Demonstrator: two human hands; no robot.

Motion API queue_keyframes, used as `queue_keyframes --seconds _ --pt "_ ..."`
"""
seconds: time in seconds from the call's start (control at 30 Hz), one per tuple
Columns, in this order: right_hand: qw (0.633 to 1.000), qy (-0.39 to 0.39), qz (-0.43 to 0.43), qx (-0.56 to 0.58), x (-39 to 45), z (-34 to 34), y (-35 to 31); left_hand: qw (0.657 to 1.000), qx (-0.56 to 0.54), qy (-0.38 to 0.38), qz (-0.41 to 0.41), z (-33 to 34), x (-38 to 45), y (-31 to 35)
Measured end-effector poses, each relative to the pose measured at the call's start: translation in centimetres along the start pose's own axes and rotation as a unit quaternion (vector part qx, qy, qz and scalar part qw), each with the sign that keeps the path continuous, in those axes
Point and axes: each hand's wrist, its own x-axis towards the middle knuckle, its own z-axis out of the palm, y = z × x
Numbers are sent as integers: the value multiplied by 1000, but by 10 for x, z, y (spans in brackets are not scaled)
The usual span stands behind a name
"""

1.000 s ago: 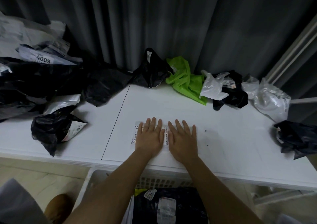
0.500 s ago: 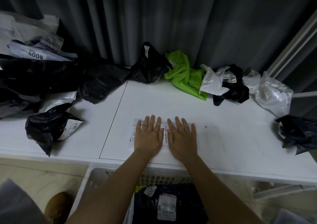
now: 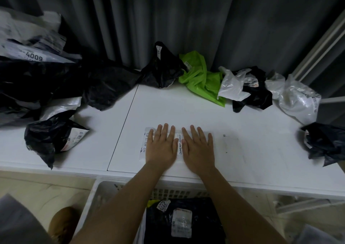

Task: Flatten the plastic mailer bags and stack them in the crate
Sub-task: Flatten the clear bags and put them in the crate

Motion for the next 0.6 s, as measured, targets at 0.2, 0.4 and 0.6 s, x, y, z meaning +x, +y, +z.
queue_keyframes --seconds 0.2,0.4,0.6 --pt "1000 -17 0 1 0 -1 0 1000 -8 -3 0 0 0 0" --pt "999 -30 -1 -16 1 -1 1 1000 -10 -7 1 1 0 -1" --pt "998 -51 -1 -28 2 0 1 999 -11 -33 1 -1 1 -1"
